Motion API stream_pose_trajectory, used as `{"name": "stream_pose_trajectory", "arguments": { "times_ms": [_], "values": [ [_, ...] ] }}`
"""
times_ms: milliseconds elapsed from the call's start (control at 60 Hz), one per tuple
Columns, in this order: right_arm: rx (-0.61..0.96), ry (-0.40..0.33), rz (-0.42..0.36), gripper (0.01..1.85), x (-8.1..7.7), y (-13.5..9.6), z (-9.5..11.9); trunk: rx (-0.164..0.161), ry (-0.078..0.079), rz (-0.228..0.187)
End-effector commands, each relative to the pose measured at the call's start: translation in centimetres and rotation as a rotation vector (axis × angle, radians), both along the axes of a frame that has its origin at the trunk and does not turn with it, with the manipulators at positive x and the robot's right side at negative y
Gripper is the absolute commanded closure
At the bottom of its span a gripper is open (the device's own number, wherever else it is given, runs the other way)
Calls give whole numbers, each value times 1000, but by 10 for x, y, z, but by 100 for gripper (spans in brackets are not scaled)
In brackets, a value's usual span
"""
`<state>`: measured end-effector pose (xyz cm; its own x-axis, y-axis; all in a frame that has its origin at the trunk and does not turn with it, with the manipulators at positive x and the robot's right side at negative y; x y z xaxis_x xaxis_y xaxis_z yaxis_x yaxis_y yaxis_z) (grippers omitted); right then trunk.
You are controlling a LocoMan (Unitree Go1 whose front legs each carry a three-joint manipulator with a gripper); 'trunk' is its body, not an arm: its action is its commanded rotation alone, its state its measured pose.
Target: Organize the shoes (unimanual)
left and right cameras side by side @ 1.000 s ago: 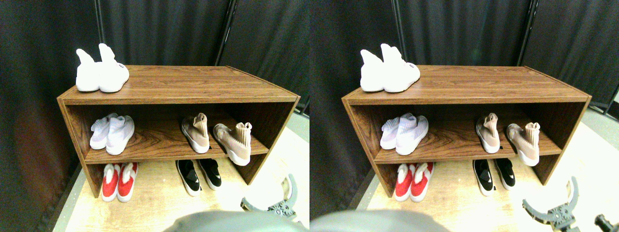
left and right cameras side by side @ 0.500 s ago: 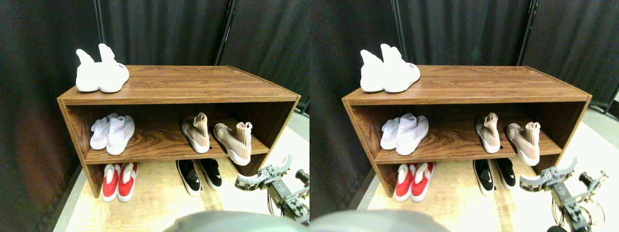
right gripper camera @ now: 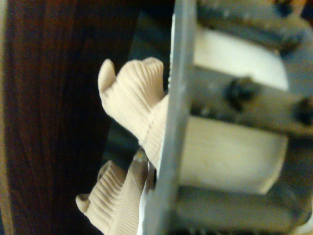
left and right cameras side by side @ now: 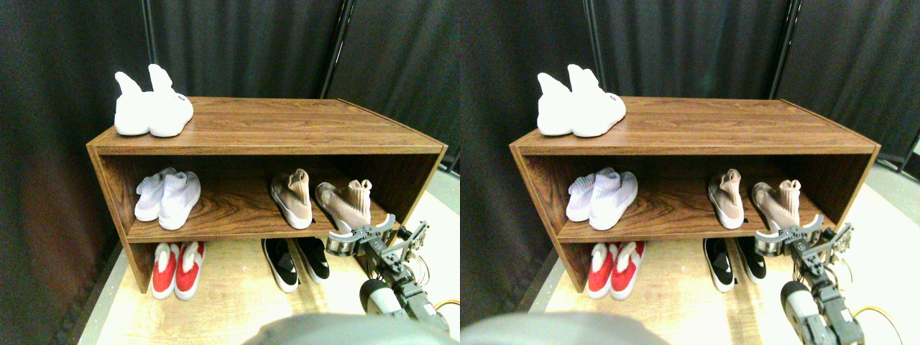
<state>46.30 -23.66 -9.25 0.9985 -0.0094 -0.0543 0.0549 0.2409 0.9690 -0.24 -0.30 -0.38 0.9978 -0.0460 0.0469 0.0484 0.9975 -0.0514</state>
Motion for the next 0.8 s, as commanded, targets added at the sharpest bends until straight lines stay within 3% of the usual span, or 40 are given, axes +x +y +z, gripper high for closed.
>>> {"name": "stream_pose_trajectory", "arguments": {
  "times_ms": [17, 333, 633, 800],
  "values": [
    [4, 1, -23, 28, 4, -1, -3, -17, 14, 16],
    [-4, 19, -41, 34, 15, 0, -11, -18, 19, 23],
    [-9, -7, -28, 33, 4, -2, -2, -14, 22, 19],
    [7, -40, -5, 40, -12, -4, 7, -11, 16, 13]
  ]
}}
